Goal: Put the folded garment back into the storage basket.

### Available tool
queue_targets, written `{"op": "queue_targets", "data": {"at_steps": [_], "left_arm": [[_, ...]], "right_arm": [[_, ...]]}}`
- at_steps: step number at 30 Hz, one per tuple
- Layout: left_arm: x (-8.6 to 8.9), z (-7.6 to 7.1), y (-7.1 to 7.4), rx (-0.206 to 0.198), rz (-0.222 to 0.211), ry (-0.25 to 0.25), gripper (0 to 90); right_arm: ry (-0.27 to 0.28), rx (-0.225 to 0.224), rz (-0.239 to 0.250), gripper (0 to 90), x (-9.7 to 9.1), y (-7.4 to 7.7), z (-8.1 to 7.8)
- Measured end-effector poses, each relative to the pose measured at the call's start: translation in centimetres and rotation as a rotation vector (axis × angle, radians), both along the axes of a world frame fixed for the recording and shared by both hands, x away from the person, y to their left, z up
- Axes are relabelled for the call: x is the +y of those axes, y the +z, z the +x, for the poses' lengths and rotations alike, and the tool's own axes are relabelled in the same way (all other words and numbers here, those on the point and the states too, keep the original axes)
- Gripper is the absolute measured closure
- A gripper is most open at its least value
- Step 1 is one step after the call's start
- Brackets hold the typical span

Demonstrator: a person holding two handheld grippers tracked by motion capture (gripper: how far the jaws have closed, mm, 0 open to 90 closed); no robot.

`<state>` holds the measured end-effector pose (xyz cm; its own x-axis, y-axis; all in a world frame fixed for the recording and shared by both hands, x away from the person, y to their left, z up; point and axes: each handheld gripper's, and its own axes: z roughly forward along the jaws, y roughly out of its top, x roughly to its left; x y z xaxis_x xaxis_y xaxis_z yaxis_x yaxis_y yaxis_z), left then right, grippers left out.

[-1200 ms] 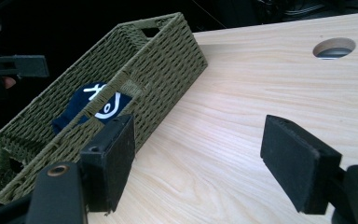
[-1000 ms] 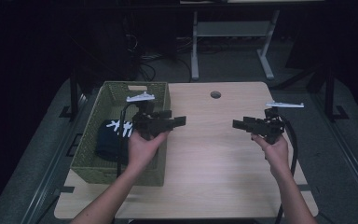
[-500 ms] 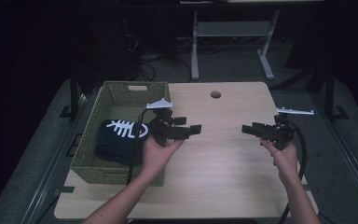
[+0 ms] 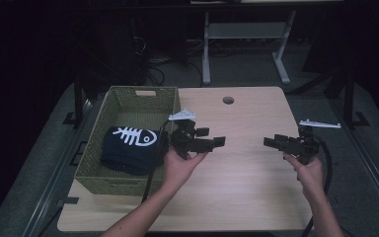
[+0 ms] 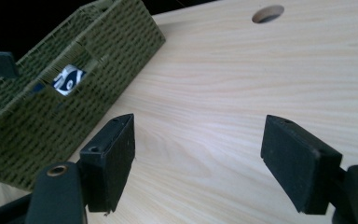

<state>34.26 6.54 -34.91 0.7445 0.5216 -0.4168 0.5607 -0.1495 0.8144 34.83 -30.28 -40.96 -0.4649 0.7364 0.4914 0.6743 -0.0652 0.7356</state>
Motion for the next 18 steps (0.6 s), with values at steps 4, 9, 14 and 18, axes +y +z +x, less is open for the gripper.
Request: {"op": "queue_targets", "data": {"at_steps": [4,9,14,18], "left_arm": [[-0.7,-0.3,-0.3,-0.007,-0.007,-0.003,19.8],[-1.3,-0.6,-0.9,-0.006,-0.013,-0.013,19.0],[-1.9,-1.4,-1.9,-0.007,-0.013,-0.022,18.2],[-2.1,-2.0,-2.8,0.007,-0.041,-0.031,18.3]], "right_arm": [[-0.017,0.001,-0.019,25.6,-0.6,-0.5,-0.3],[-0.036,0.001,-0.016,25.6,-1.4,-0.9,-0.9],[-0.048,0.007,-0.021,25.6,-2.2,-1.6,-1.6],[-0.059,0.011,-0.025,25.6,-2.7,-2.1,-2.3]]}}
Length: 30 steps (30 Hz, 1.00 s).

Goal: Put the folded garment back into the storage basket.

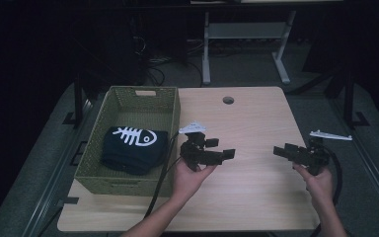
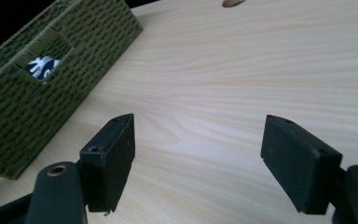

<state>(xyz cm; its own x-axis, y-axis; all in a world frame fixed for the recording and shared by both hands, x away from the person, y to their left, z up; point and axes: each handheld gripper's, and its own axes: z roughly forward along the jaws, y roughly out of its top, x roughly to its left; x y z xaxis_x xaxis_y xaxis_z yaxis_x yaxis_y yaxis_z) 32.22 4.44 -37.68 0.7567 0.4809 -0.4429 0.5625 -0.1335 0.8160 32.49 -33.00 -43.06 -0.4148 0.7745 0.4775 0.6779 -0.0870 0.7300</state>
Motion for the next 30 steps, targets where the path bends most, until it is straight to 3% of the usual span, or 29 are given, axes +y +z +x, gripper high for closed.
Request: {"op": "queue_targets", "data": {"at_steps": [11,21,25,30], "left_arm": [[-0.5,-1.8,-1.3,-0.028,-0.004,-0.02,18.3],[0.1,-2.9,-3.0,0.007,-0.02,-0.041,18.4],[0.2,-3.6,-3.7,0.005,-0.007,-0.04,18.6],[-0.2,-4.9,-4.9,-0.017,0.048,-0.057,19.9]], "right_arm": [[-0.024,0.002,-0.004,25.6,-1.1,-1.2,-1.9],[-0.014,-0.004,-0.013,25.4,-1.3,-1.6,-3.0],[-0.023,-0.012,-0.007,25.4,-1.5,-2.0,-4.2],[-0.027,-0.016,-0.023,25.4,-1.2,-2.3,-5.5]]}}
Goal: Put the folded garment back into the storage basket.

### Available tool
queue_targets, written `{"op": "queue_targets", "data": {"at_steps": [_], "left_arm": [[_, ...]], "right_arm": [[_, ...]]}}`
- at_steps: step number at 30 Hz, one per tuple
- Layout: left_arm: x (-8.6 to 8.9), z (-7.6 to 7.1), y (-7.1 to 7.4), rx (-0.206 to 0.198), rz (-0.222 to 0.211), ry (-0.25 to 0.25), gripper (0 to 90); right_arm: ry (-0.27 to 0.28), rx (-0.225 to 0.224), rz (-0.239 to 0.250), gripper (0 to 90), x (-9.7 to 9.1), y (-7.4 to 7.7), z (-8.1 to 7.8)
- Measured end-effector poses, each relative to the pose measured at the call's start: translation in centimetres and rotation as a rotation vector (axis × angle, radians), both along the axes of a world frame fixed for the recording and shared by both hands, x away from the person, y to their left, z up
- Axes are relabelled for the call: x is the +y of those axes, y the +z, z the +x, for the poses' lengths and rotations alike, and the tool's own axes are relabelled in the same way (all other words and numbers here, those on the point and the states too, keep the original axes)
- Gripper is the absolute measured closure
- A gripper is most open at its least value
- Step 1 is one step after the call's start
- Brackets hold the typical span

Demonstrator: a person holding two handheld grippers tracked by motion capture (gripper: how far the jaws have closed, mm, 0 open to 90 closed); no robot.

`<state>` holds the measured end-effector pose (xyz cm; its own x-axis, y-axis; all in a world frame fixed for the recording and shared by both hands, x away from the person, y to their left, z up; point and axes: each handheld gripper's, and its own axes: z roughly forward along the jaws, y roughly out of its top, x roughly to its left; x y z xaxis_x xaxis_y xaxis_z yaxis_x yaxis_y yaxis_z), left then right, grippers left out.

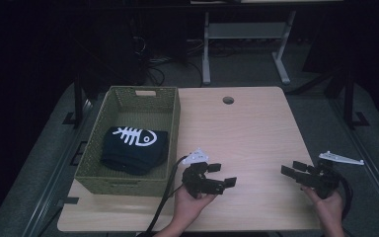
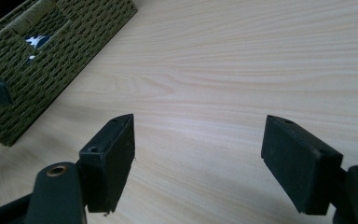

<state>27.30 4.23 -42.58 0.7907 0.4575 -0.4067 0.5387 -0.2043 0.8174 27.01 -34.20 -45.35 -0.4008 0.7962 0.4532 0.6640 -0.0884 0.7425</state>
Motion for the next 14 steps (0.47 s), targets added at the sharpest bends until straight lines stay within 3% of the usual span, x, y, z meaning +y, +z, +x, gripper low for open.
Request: {"op": "queue_targets", "data": {"at_steps": [5,7,9,11,13,14], "left_arm": [[0.1,-1.0,-0.7,0.016,-0.006,-0.025,19.2],[0.2,-1.2,-0.8,0.012,-0.002,-0.031,20.1],[0.5,-1.9,-0.8,-0.006,0.013,-0.031,20.0],[0.6,-2.2,-0.8,-0.017,0.012,-0.029,20.2],[0.9,-3.2,-0.7,-0.055,0.023,-0.043,20.2],[0.9,-3.2,-0.7,-0.055,0.023,-0.043,20.2]], "right_arm": [[-0.007,-0.025,0.013,25.1,0.4,-0.2,-1.0],[-0.017,-0.046,-0.005,24.3,0.6,-0.3,-1.4],[-0.029,-0.063,0.014,21.4,0.8,-0.6,-2.2],[-0.004,-0.102,0.047,20.7,0.9,-0.8,-3.0],[0.007,-0.146,0.042,19.6,0.8,-0.8,-3.7],[0.007,-0.146,0.042,19.6,0.8,-0.8,-3.7]]}}
